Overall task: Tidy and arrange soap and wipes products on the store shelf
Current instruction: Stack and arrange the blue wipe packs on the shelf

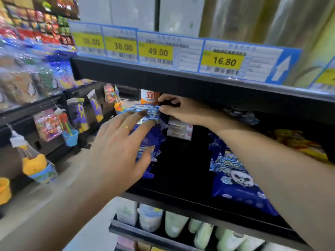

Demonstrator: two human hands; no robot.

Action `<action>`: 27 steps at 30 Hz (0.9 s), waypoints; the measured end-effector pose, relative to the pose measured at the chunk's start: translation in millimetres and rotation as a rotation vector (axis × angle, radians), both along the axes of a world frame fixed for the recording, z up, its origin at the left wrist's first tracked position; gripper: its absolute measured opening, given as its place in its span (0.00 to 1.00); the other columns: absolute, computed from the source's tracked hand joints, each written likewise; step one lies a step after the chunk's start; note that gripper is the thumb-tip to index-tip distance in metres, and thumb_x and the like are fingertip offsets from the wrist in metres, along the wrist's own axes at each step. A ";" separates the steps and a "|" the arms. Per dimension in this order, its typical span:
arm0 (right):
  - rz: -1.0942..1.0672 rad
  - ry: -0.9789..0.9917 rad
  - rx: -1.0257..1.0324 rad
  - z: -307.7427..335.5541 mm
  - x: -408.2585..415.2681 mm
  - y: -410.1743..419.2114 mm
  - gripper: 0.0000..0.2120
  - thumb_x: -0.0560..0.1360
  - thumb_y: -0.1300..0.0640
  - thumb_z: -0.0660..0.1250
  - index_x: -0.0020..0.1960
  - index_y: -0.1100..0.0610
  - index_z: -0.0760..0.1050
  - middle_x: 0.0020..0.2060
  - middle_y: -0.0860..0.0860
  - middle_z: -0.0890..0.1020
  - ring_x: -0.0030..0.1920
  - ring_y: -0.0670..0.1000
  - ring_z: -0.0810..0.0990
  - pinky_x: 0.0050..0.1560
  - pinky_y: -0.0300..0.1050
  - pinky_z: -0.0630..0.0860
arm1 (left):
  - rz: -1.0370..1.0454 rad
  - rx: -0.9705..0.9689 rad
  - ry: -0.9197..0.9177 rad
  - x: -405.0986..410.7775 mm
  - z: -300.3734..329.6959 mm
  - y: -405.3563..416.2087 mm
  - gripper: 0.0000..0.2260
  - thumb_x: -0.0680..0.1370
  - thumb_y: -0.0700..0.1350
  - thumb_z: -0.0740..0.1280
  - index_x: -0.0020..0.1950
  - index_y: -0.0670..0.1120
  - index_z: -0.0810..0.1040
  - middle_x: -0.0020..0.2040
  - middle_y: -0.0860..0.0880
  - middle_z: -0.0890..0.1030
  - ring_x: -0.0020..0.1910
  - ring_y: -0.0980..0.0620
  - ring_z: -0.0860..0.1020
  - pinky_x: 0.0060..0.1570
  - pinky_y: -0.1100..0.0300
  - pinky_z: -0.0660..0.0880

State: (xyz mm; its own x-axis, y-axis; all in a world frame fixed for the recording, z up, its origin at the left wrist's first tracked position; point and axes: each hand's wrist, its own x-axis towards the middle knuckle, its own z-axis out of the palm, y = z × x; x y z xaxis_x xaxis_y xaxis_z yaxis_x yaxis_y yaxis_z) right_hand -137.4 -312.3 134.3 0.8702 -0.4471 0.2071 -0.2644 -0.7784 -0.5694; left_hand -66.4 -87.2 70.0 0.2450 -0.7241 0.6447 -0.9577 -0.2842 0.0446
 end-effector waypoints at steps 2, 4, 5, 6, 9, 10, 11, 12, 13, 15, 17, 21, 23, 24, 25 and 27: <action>0.008 0.000 -0.039 -0.2 14.7 5.3 0.13 0.81 0.54 0.69 0.65 0.55 0.78 0.62 0.48 0.80 0.58 0.39 0.77 0.63 0.33 0.72 | -0.015 0.042 0.007 12.3 -1.5 4.2 0.27 0.77 0.53 0.66 0.75 0.45 0.76 0.75 0.43 0.75 0.74 0.37 0.72 0.71 0.39 0.70; 0.005 0.044 -0.060 -0.5 25.6 10.6 0.14 0.80 0.53 0.70 0.64 0.56 0.78 0.63 0.52 0.80 0.64 0.49 0.78 0.69 0.48 0.72 | -0.052 0.052 -0.008 23.0 -4.8 5.1 0.26 0.80 0.50 0.67 0.77 0.45 0.73 0.76 0.44 0.74 0.76 0.38 0.71 0.71 0.39 0.70; 0.003 0.063 -0.059 -0.8 30.1 12.2 0.13 0.80 0.53 0.71 0.63 0.57 0.78 0.62 0.53 0.80 0.65 0.52 0.78 0.70 0.52 0.72 | -0.069 0.046 -0.010 27.3 -7.0 4.7 0.25 0.80 0.48 0.68 0.77 0.45 0.73 0.76 0.44 0.74 0.75 0.38 0.71 0.71 0.39 0.70; 0.003 0.076 -0.054 -1.5 33.5 13.4 0.13 0.80 0.52 0.71 0.62 0.56 0.78 0.62 0.54 0.81 0.65 0.52 0.78 0.70 0.54 0.72 | -0.080 0.040 -0.011 30.6 -9.1 4.3 0.26 0.79 0.46 0.71 0.77 0.44 0.73 0.75 0.44 0.75 0.75 0.38 0.72 0.70 0.39 0.71; -0.010 0.087 -0.035 -2.7 38.3 13.6 0.13 0.78 0.51 0.73 0.59 0.55 0.78 0.60 0.52 0.81 0.64 0.51 0.79 0.69 0.55 0.73 | -0.114 0.028 -0.036 38.9 -9.3 1.2 0.26 0.77 0.42 0.73 0.76 0.44 0.75 0.73 0.43 0.77 0.73 0.37 0.75 0.68 0.39 0.74; -0.012 0.090 -0.021 -2.7 38.6 13.3 0.13 0.78 0.50 0.73 0.59 0.54 0.77 0.60 0.52 0.82 0.63 0.51 0.79 0.69 0.55 0.73 | -0.130 0.022 -0.058 41.9 -8.2 0.1 0.25 0.77 0.42 0.74 0.75 0.44 0.76 0.72 0.43 0.78 0.71 0.37 0.76 0.67 0.39 0.75; -0.009 0.096 -0.003 -2.6 38.9 13.2 0.14 0.78 0.50 0.73 0.60 0.54 0.77 0.60 0.51 0.82 0.63 0.51 0.80 0.68 0.54 0.74 | -0.147 0.017 -0.080 44.9 -6.8 -0.9 0.24 0.77 0.42 0.74 0.74 0.45 0.77 0.72 0.43 0.79 0.70 0.37 0.77 0.66 0.39 0.76; -0.003 0.102 0.016 -2.6 38.7 13.3 0.15 0.78 0.51 0.73 0.61 0.54 0.76 0.61 0.51 0.82 0.63 0.51 0.80 0.69 0.54 0.74 | -0.164 0.014 -0.095 47.6 -4.9 -2.0 0.24 0.77 0.41 0.74 0.74 0.45 0.78 0.71 0.43 0.80 0.69 0.38 0.78 0.65 0.40 0.76; 0.006 0.103 0.032 -2.8 38.6 13.2 0.15 0.78 0.53 0.73 0.62 0.55 0.76 0.61 0.52 0.81 0.64 0.51 0.80 0.69 0.53 0.74 | -0.178 0.011 -0.101 49.8 -3.2 -3.2 0.24 0.77 0.41 0.75 0.73 0.46 0.78 0.70 0.44 0.81 0.68 0.39 0.79 0.64 0.41 0.77; 0.021 0.100 0.033 -2.5 38.0 13.2 0.15 0.79 0.56 0.73 0.64 0.57 0.75 0.61 0.53 0.81 0.64 0.52 0.80 0.69 0.52 0.74 | -0.192 -0.006 -0.111 51.8 -1.6 -5.1 0.23 0.77 0.41 0.76 0.72 0.47 0.79 0.67 0.46 0.83 0.65 0.40 0.81 0.60 0.43 0.78; 0.029 0.090 -0.002 -2.1 35.6 15.9 0.15 0.79 0.59 0.72 0.64 0.58 0.75 0.59 0.51 0.81 0.60 0.50 0.80 0.65 0.44 0.75 | -0.194 -0.037 -0.125 51.5 -2.6 -5.9 0.21 0.77 0.40 0.76 0.70 0.47 0.81 0.65 0.46 0.84 0.63 0.40 0.82 0.57 0.43 0.79; 0.010 0.018 -0.060 -0.7 22.7 21.2 0.15 0.79 0.61 0.70 0.65 0.58 0.75 0.63 0.52 0.79 0.63 0.50 0.78 0.67 0.45 0.73 | -0.193 -0.110 -0.157 40.7 -4.9 -6.3 0.17 0.80 0.39 0.70 0.69 0.47 0.82 0.63 0.47 0.85 0.60 0.39 0.83 0.54 0.44 0.79; -0.043 0.004 -0.040 2.6 9.6 20.6 0.16 0.81 0.58 0.69 0.68 0.57 0.75 0.66 0.52 0.78 0.66 0.51 0.77 0.71 0.48 0.71 | -0.191 -0.140 -0.166 27.6 -2.3 -7.6 0.18 0.79 0.41 0.69 0.69 0.47 0.82 0.63 0.47 0.85 0.58 0.39 0.83 0.53 0.44 0.79; -0.086 0.033 -0.036 5.3 1.0 19.5 0.17 0.82 0.54 0.67 0.70 0.55 0.74 0.67 0.52 0.78 0.67 0.51 0.77 0.71 0.49 0.70 | -0.191 -0.152 -0.171 20.2 -0.6 -9.2 0.19 0.78 0.40 0.70 0.69 0.47 0.82 0.62 0.47 0.85 0.58 0.38 0.83 0.52 0.44 0.80; -0.128 0.078 -0.030 8.0 -8.9 16.6 0.18 0.83 0.50 0.66 0.71 0.53 0.74 0.67 0.51 0.79 0.66 0.51 0.77 0.71 0.49 0.71 | -0.197 -0.161 -0.168 11.9 1.4 -11.8 0.20 0.77 0.37 0.72 0.69 0.46 0.82 0.63 0.46 0.85 0.58 0.38 0.83 0.53 0.43 0.80; -0.189 0.152 -0.003 11.6 -33.5 8.2 0.19 0.84 0.43 0.62 0.71 0.50 0.75 0.65 0.48 0.80 0.63 0.49 0.78 0.66 0.45 0.72 | -0.236 -0.161 -0.135 -6.1 5.8 -18.5 0.21 0.77 0.36 0.73 0.71 0.46 0.81 0.64 0.46 0.84 0.59 0.37 0.83 0.54 0.40 0.79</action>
